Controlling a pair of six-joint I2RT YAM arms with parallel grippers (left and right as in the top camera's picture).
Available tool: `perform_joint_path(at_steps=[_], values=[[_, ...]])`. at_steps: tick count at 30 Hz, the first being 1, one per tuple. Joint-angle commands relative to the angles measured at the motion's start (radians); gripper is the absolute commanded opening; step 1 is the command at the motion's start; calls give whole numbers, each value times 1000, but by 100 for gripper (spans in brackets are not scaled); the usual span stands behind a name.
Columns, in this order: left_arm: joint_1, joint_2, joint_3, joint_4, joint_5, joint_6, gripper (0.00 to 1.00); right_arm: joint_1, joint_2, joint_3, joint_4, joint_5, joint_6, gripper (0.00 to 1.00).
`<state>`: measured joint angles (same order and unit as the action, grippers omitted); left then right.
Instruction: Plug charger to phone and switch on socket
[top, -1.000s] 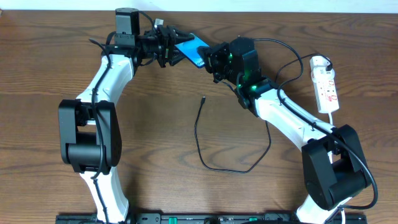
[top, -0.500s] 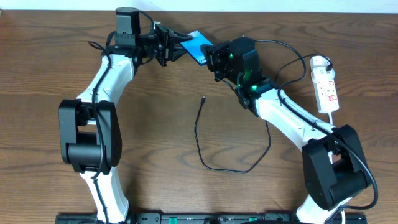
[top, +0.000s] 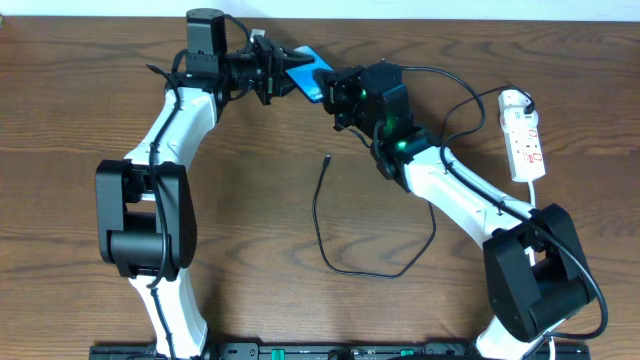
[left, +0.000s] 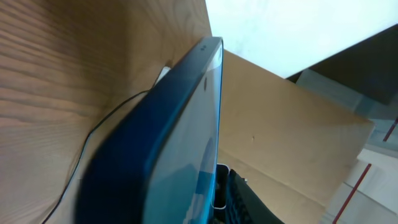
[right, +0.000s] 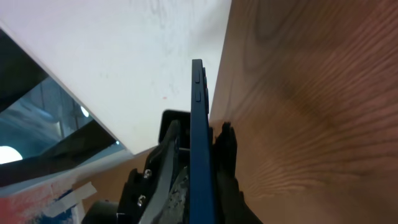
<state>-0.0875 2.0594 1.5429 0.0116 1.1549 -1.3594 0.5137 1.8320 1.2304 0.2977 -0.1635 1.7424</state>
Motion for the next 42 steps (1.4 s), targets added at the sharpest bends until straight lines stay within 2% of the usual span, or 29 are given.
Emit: perform_joint_path(at_steps=[1,5,8,11,14,16,21,23,25,28,32,33,36,38,39,41,42], values=[[-4,-26,17,6,32,4,26,10,-29,18,18,-4,16,2],[-3,-26,17,6,32,3,19,21,-29,18,18,0,16,2],[-3,-26,17,6,31,3,19,21,-29,18,24,0,15,2],[-3,-26,17,6,30,1,8,21,-29,18,24,0,15,2],[-3,-26,17,6,27,-12,8,21,-29,18,24,0,15,4],[-2,-26,17,6,27,-12,7,21,-29,18,24,0,15,12],[2,-26,17,6,24,-9,7,21,-29,18,19,1,-9,41],[9,-26,17,10,20,18,7,20,-29,18,19,10,-43,48],[22,-26,17,9,15,73,8,13,-29,18,20,28,-112,54],[47,-26,17,5,16,196,7,-6,-29,18,19,29,-252,58],[89,-26,14,-10,75,429,7,-47,-29,18,-16,-42,-593,64],[98,-26,12,-11,107,480,7,-56,-29,18,-36,-61,-678,64],[116,-26,1,-11,225,602,7,-75,-29,18,-101,-65,-796,59],[117,-26,-13,-11,305,665,7,-87,-29,18,-169,-96,-870,72],[117,-26,-19,-11,328,685,7,-90,-29,18,-177,-118,-909,72],[107,-26,-50,-11,382,713,8,-91,-29,18,-190,-198,-1087,61],[104,-26,-60,-10,391,713,7,-91,-29,18,-190,-219,-1108,59]])
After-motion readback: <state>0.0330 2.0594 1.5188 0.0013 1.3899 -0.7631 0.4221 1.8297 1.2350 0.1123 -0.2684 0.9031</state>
